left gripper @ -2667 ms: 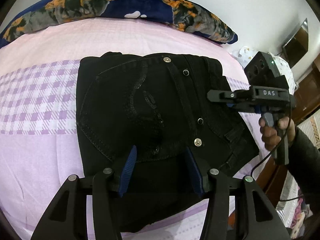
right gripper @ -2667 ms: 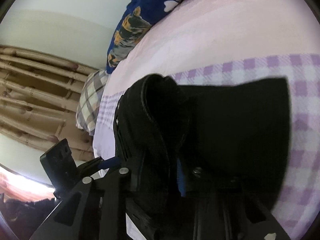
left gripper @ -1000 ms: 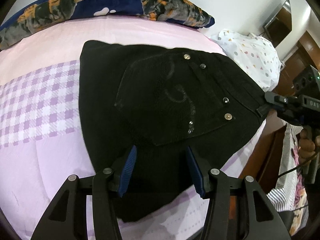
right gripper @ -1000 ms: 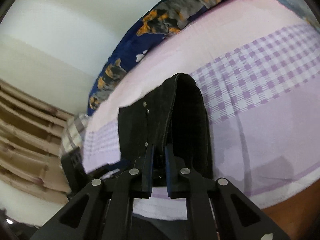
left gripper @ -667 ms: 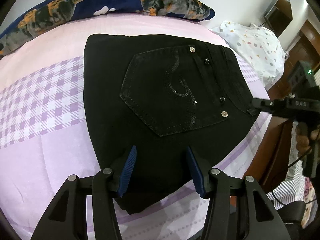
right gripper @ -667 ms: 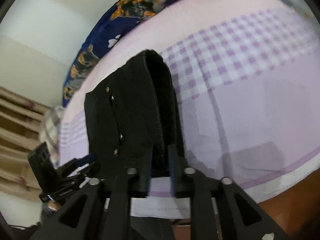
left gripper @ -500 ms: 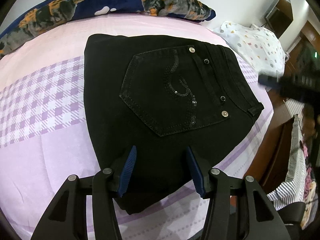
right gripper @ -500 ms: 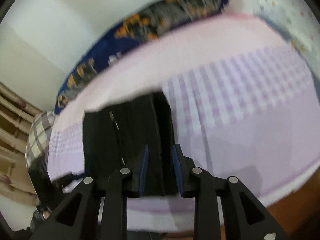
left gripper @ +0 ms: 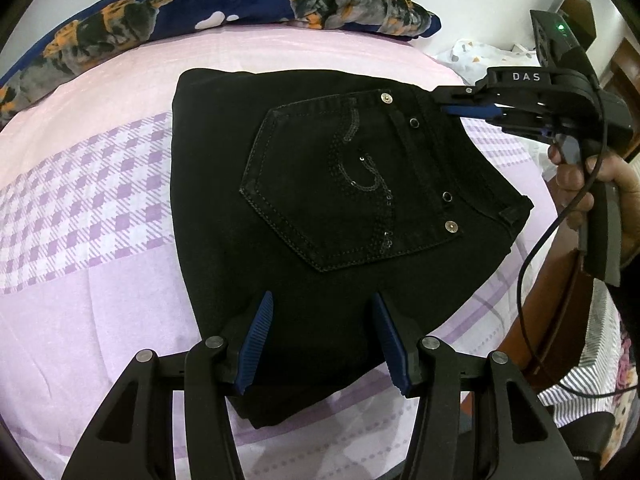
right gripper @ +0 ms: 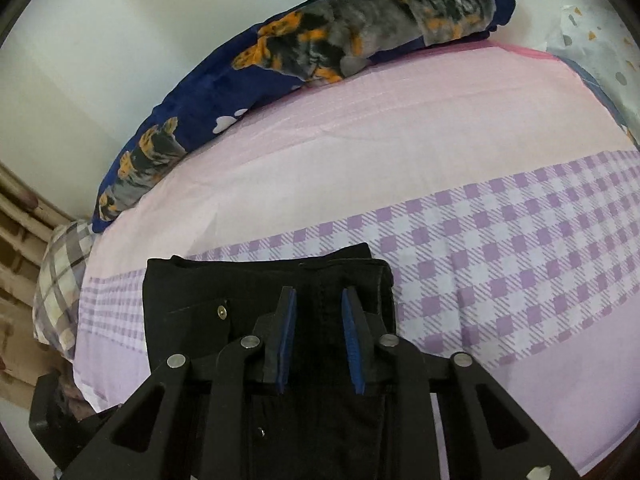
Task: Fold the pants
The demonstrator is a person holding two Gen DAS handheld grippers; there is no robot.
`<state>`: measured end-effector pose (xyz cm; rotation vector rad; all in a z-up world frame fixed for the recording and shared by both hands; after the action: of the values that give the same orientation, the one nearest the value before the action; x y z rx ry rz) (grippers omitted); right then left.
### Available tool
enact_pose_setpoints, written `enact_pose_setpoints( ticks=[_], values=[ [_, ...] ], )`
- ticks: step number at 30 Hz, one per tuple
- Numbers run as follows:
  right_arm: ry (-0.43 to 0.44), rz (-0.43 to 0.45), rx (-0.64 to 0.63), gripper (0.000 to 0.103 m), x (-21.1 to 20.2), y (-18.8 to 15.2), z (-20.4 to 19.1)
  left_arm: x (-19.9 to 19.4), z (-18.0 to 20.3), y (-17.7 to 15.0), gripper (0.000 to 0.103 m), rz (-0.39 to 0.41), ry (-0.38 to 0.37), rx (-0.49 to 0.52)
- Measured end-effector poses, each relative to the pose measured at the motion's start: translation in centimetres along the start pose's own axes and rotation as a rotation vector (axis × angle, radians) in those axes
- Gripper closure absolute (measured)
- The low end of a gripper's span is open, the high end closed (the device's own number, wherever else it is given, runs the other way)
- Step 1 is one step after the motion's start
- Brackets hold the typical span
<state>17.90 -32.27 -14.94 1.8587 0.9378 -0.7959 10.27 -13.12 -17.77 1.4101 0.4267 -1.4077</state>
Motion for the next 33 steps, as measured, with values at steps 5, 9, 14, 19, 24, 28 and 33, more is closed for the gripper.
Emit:
enact_pose_setpoints(
  ticks=[5,9,14,19,24,28,33],
  values=[
    [-0.006,-0.037,-0.017,0.081,-0.6,-1.8,-0.3,0.0,-0.2,0.1,0.05,-0.001,0.019,0.002],
    [-0.005,-0.074,-0.032,0.081,-1.1,-4.4,-0.6,-0.2,-0.2,0.2,0.049,0.004,0.055,0.027],
    [-0.029,-0.108,-0.061,0.081,-2.6,-7.7,-0.5,-1.0,-1.2,0.4,0.048,0.02,0.067,0.018],
    [-0.011,-0.076,0.002,0.074,-5.3,-7.9,0.4,-2.2,-3.2,0.3,0.048,0.034,0.054,-0.046],
    [0.02,-0.082,0.113,0.058,-6.2,-8.7,2.3,-3.2,-4.9,-0.2,0.048,0.042,0.045,-0.099],
    [0.087,-0.118,0.216,0.058,-5.3,-9.9,3.0,-2.9,-4.8,-1.2,0.048,0.018,0.043,-0.108],
    [0.068,-0.089,0.207,0.067,-4.7,-9.7,2.3,-2.7,-4.5,-1.8,0.048,0.008,0.051,-0.104]
  ],
)
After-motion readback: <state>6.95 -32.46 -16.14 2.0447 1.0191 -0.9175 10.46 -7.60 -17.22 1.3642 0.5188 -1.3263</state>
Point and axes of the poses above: each gripper's, at about its wrist camera, not at the fingertips, and x roughly the way its jaws point, z to its right, y to its top, the point moved 9 cm from there along x, roughly the way its jaws point, and after that the axes turned 1 degree about x, right-handed, at the moved point
